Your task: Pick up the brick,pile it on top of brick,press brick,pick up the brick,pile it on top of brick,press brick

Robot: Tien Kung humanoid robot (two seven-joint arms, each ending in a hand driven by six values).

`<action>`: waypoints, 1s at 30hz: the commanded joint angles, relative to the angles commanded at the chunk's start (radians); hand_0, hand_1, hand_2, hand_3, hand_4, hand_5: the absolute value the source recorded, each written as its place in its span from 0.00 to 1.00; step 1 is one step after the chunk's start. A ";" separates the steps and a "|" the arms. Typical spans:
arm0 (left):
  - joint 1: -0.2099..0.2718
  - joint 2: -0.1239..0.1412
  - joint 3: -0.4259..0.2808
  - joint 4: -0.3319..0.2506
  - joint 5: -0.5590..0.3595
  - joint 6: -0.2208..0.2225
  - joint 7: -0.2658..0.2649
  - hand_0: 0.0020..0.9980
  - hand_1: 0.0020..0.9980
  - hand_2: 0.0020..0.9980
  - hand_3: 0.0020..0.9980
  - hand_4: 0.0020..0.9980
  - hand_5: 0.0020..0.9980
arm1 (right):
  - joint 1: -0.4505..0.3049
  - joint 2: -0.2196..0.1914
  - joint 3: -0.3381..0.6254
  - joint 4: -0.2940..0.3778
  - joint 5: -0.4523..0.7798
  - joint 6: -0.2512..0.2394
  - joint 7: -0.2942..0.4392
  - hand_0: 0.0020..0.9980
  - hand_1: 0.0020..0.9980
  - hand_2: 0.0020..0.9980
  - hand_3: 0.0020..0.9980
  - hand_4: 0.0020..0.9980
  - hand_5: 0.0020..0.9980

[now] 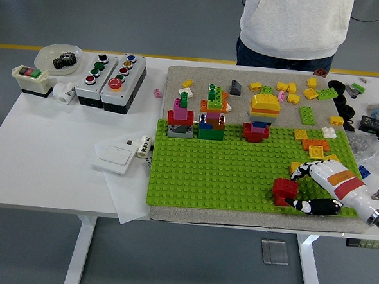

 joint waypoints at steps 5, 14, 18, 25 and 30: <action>0.001 0.000 -0.001 0.000 0.003 0.000 0.001 0.83 0.90 0.92 0.82 0.81 0.81 | 0.000 0.001 0.000 0.002 -0.001 0.000 -0.001 0.59 0.63 0.71 0.57 0.85 0.49; 0.004 0.000 -0.006 0.000 0.013 -0.001 0.005 0.83 0.90 0.92 0.82 0.81 0.81 | -0.001 0.000 0.003 0.001 0.000 -0.005 -0.005 0.63 0.66 0.74 0.64 0.87 0.50; 0.005 0.001 -0.007 0.000 0.015 -0.001 0.005 0.83 0.90 0.92 0.82 0.81 0.81 | -0.003 0.000 0.007 0.005 0.001 -0.004 -0.005 0.63 0.66 0.74 0.64 0.87 0.50; 0.006 0.001 -0.009 0.000 0.020 -0.001 0.007 0.82 0.90 0.92 0.82 0.81 0.81 | -0.013 -0.002 0.016 0.022 -0.006 0.005 -0.005 0.64 0.67 0.75 0.67 0.88 0.50; 0.007 0.001 -0.011 0.000 0.023 -0.001 0.007 0.83 0.90 0.92 0.82 0.81 0.81 | -0.023 -0.003 0.033 0.043 0.001 -0.003 -0.003 0.71 0.72 0.81 0.81 0.93 0.54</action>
